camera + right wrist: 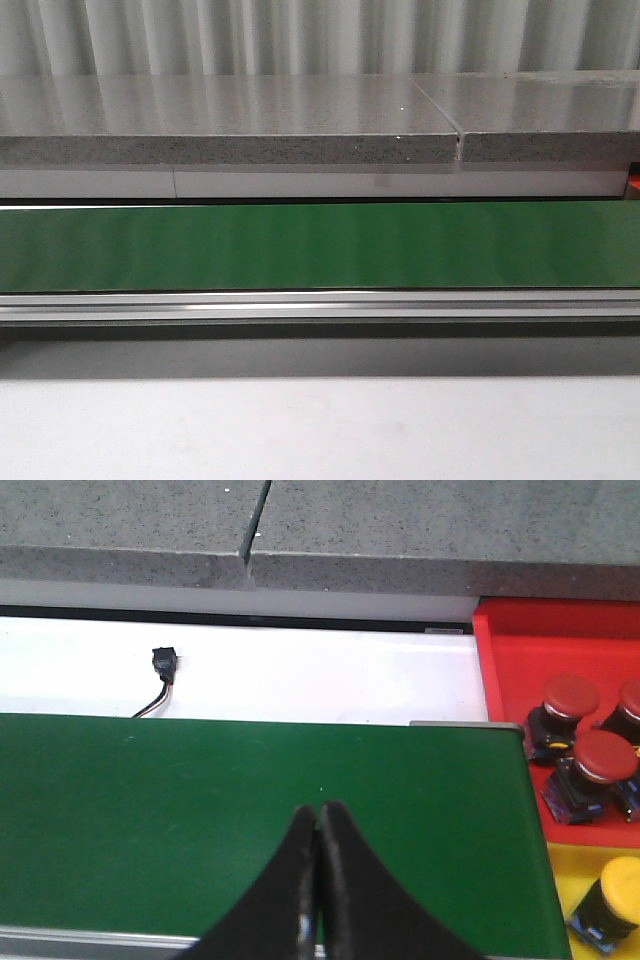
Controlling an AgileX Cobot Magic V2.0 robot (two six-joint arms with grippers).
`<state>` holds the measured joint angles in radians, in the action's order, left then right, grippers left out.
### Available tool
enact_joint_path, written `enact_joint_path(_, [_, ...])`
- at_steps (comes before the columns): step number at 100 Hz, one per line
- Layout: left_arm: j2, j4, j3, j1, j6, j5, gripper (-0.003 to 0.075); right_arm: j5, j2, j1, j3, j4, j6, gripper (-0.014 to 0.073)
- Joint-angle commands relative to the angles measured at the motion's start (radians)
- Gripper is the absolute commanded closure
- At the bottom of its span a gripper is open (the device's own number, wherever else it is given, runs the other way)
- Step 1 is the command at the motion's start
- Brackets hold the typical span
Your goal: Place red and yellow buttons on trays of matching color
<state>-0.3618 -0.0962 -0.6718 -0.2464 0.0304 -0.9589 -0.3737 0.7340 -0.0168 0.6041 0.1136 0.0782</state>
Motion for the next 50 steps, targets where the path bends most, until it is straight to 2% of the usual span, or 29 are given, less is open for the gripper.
enact_joint_path(1, [-0.008,-0.015,-0.023,-0.009,0.000,0.064,0.0741,0.128,-0.053,0.000,-0.031,0.008,0.011,0.0660])
enact_joint_path(50, [-0.008,-0.015,-0.023,-0.009,0.000,0.064,0.0741,0.476,-0.339,0.000,-0.400,0.009,0.006,0.0660])
